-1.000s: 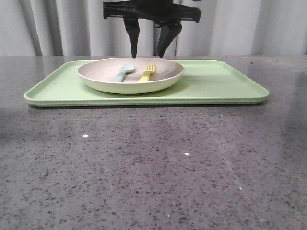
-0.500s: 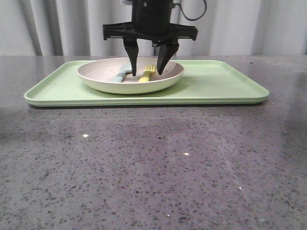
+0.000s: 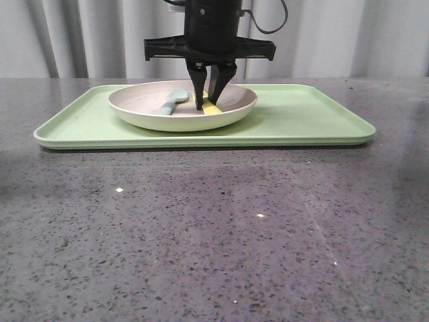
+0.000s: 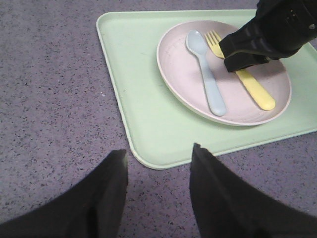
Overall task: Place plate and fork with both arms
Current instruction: 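Lower the right gripper onto the yellow fork on the plate, then grasp the yellow fork with the right gripper and lift it, then move the fork beside the plate and lower it onto the tray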
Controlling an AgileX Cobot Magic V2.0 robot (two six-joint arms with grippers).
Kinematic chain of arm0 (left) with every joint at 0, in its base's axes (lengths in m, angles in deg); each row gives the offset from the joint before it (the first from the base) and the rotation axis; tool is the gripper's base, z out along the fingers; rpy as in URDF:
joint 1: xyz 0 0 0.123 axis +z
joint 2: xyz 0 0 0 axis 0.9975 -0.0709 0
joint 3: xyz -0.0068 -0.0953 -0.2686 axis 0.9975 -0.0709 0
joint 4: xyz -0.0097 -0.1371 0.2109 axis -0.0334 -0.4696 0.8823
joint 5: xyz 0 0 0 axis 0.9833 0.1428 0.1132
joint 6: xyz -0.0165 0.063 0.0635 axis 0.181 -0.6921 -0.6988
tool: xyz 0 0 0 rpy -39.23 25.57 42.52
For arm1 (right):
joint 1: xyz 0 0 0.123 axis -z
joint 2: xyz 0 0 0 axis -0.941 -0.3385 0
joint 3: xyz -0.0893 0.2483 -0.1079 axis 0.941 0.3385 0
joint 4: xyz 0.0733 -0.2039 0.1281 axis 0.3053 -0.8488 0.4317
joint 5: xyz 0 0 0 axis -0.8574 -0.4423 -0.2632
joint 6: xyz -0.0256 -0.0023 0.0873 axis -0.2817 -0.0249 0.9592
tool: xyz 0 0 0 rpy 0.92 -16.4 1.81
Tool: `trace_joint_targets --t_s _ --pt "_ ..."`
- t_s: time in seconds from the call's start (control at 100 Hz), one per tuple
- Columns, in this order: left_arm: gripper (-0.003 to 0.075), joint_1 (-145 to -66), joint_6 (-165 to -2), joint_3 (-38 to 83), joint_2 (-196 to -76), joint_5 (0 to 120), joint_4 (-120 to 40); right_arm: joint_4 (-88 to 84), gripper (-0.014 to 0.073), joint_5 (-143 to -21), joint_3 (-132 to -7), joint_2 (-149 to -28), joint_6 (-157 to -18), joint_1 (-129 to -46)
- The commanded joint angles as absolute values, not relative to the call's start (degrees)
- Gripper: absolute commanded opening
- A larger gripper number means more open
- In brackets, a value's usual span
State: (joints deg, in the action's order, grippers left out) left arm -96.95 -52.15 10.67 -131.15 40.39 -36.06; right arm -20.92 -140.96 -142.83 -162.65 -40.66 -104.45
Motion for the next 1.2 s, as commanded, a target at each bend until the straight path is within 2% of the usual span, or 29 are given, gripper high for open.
trace_joint_targets --t_s 0.0,0.1,0.52,0.78,1.19 --pt "0.0303 -96.9 -51.8 12.3 -130.3 44.0 -37.0 -21.5 -0.0023 -146.6 -144.7 -158.6 -40.7 -104.4" --pt "0.0303 -96.9 -51.8 12.3 -130.3 44.0 -37.0 -21.5 -0.0049 -146.6 -144.7 -158.5 -40.7 -104.4" --pt "0.0303 -96.9 -51.8 12.3 -130.3 44.0 -37.0 -22.9 -0.0049 -146.6 -144.7 -152.3 -40.8 -103.5" --pt "0.0303 -96.9 -51.8 12.3 -130.3 44.0 -37.2 -23.1 -0.0049 -146.7 -144.7 -147.2 -42.1 -99.0" --pt "0.0303 -96.9 -51.8 12.3 -130.3 43.9 -37.3 -21.9 -0.0049 -146.7 -141.3 -146.6 -44.5 -92.2"
